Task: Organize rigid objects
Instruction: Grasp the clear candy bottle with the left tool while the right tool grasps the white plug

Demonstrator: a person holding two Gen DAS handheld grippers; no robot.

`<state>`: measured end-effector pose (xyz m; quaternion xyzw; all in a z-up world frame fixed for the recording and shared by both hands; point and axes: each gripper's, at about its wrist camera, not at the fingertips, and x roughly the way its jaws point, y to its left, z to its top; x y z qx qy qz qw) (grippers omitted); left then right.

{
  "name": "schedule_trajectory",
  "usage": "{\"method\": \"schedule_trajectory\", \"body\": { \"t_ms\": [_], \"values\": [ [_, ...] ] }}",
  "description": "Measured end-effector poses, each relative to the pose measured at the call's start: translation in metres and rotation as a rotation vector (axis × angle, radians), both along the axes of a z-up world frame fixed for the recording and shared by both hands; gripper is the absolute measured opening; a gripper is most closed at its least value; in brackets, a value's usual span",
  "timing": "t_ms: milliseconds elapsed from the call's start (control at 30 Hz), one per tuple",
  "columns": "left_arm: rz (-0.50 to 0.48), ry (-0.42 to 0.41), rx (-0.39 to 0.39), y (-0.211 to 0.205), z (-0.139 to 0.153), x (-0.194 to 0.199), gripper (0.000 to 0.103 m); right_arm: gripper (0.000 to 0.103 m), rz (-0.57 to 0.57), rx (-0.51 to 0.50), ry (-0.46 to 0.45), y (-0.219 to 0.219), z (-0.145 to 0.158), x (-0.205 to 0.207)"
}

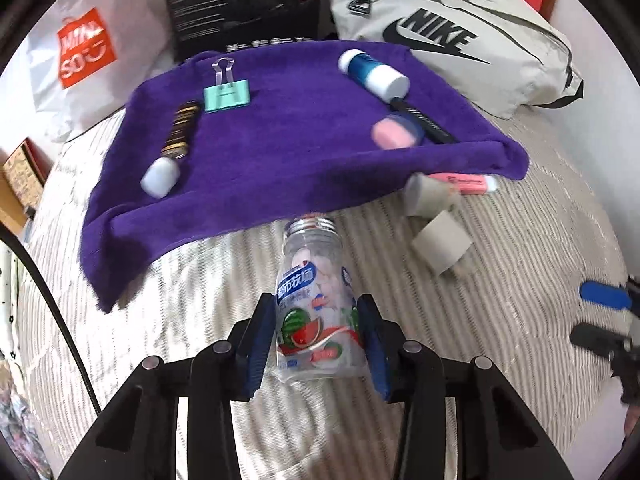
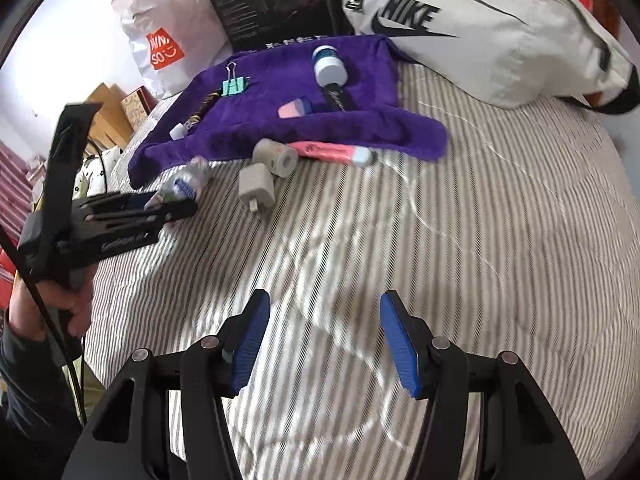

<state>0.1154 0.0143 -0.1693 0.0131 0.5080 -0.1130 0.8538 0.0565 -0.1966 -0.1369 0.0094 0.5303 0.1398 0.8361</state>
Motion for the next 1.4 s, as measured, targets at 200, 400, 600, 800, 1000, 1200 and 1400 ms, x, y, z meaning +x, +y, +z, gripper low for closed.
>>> {"method": "schedule_trajectory", "body": {
  "t_ms": [200, 400, 600, 800, 1000, 1200, 1400],
  "values": [
    [0.014, 0.013, 0.006, 0.013, -0.009, -0.001, 0.040, 0.057, 0.039, 0.017, -0.010, 0.028, -0.011, 0.034],
    [0.012, -0.010, 0.042, 0.004, -0.012, 0.004, 0.040, 0.057, 0.079, -0.004, -0.033, 0.054, -0.020, 0.057],
    [0.008, -0.021, -0.005, 0.015, -0.013, 0.006, 0.039, 0.057, 0.117, -0.029, -0.049, 0.069, -0.026, 0.067],
    [0.068, -0.015, 0.012, 0.050, -0.018, 0.008, 0.039, 0.048, 0.145, -0.059, -0.055, 0.085, -0.036, 0.074],
    [0.105, -0.001, -0.008, 0.075, -0.022, 0.009, 0.039, 0.026, 0.188, -0.174, -0.117, 0.100, -0.040, 0.070],
    [0.090, -0.021, -0.010, 0.072, -0.020, 0.001, 0.039, 0.026, 0.168, -0.134, -0.076, 0.077, -0.028, 0.053],
    [0.066, -0.046, 0.046, 0.060, -0.022, -0.004, 0.039, 0.026, 0.134, -0.160, -0.044, 0.059, -0.031, 0.035]
  ]
}}
